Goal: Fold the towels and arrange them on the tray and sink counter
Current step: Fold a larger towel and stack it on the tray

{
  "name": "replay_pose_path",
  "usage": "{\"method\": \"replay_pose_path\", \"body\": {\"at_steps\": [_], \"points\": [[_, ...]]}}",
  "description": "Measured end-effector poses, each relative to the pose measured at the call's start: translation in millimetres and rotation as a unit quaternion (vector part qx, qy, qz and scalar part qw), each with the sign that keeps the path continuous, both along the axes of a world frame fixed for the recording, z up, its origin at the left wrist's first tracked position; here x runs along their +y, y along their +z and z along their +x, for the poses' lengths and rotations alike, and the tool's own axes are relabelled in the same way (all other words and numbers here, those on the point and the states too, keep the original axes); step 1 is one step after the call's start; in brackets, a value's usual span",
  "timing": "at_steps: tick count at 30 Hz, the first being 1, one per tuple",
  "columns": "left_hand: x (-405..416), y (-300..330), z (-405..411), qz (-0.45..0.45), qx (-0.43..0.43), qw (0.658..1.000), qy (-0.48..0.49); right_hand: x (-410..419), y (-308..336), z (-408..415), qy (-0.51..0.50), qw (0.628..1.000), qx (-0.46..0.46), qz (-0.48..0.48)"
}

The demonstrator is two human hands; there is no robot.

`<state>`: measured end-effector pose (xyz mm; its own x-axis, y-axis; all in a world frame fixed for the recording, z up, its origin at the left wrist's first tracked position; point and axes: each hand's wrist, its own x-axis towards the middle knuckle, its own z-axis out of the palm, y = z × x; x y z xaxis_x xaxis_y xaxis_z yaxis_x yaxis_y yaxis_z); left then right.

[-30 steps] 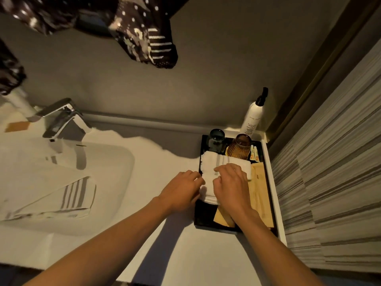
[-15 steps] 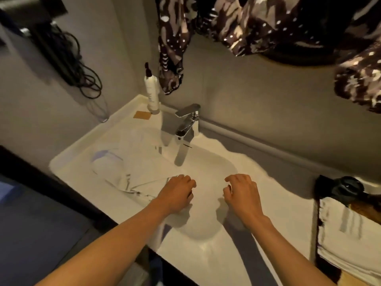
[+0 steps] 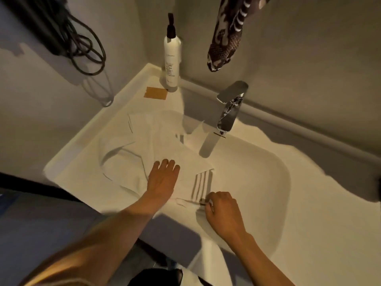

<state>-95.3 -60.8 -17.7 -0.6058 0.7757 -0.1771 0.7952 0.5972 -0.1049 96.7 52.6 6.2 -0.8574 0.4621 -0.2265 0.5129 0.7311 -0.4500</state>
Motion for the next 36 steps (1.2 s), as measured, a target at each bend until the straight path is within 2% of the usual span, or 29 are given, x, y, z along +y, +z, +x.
{"method": "replay_pose_path", "body": {"at_steps": [2,4,7,8,10,13,15,17,21,25,31,33,36], "points": [[7.0,3.7,-10.3,-0.009,0.009,0.999,-0.033,-1.0,-2.7,1.4,0.001,1.0,-0.009,-0.005],[10.1,12.5,-18.7,0.018,-0.018,0.998,-0.049,-1.1,-1.2,1.4,-0.013,0.999,-0.021,-0.02],[16.0,46.2,-31.1,0.147,-0.148,0.978,-0.031,1.2,7.9,-9.1,-0.053,0.998,-0.016,-0.008],[19.9,64.7,-33.4,0.166,-0.213,0.962,-0.031,1.9,15.0,-15.3,-0.073,0.997,0.014,0.007],[25.1,108.7,-31.4,0.188,-0.286,0.937,-0.064,2.6,34.3,-30.9,-0.118,0.987,0.105,0.004],[32.9,172.8,-12.3,0.23,-0.345,0.902,-0.119,8.5,75.9,-51.6,-0.127,0.971,0.183,-0.089],[35.9,204.7,3.1,0.259,-0.36,0.887,-0.131,15.0,95.0,-52.1,-0.106,0.97,0.132,-0.175],[35.9,231.9,14.0,0.26,-0.346,0.891,-0.137,24.0,111.6,-42.4,-0.079,0.976,0.099,-0.18],[35.5,281.7,40.8,0.236,-0.305,0.913,-0.135,43.7,167.4,10.9,-0.003,0.969,0.155,-0.191],[49.8,319.1,71.6,0.201,-0.249,0.937,-0.143,63.0,219.2,62.8,0.001,0.962,0.176,-0.209],[93.1,343.0,127.8,0.223,-0.112,0.94,-0.231,124.5,257.2,143.3,-0.05,0.957,0.282,-0.054],[108.2,341.2,145.8,0.233,-0.058,0.941,-0.237,148.3,271.1,169.1,-0.076,0.95,0.302,-0.003],[131.5,346.7,165.1,0.256,-0.003,0.942,-0.219,177.9,306.7,209.4,-0.051,0.952,0.296,0.062]]}}
